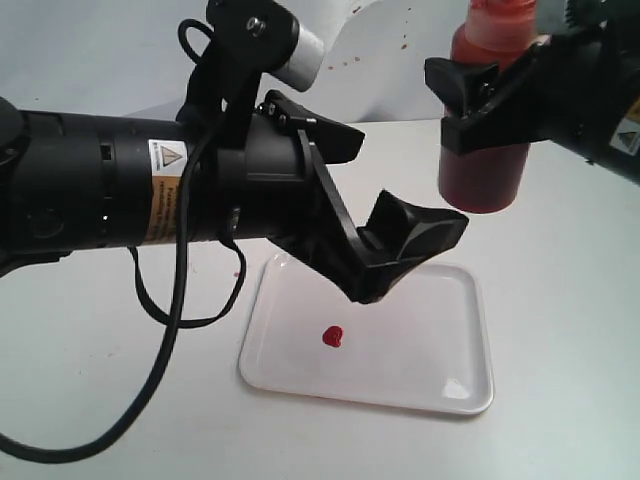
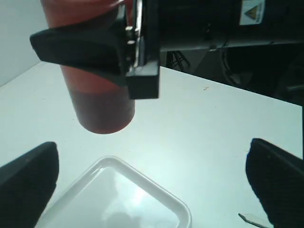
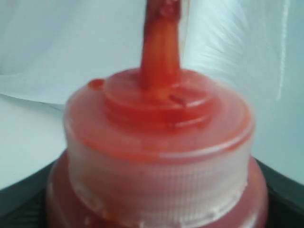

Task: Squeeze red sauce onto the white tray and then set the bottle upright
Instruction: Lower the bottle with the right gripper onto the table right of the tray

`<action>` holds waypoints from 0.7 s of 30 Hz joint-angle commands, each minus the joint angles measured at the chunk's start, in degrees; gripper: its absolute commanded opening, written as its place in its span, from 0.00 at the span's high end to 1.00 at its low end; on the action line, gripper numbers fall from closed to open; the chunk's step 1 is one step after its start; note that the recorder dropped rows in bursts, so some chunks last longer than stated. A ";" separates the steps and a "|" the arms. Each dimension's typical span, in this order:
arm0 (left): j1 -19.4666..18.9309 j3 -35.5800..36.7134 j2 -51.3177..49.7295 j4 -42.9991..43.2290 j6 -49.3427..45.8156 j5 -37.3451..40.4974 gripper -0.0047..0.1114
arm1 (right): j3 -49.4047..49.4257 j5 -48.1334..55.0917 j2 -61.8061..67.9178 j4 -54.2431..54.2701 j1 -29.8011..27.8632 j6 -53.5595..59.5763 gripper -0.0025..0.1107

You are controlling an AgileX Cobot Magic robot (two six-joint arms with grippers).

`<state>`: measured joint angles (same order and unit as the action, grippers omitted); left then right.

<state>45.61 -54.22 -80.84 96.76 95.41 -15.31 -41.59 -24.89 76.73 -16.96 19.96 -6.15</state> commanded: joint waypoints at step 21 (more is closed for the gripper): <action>0.30 -0.63 -5.33 2.44 0.08 21.97 0.06 | -13.20 -35.51 42.17 37.60 -0.16 23.39 0.98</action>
<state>45.61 -54.59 -84.80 98.50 95.41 3.97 -53.56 -55.83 118.80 17.55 19.96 15.29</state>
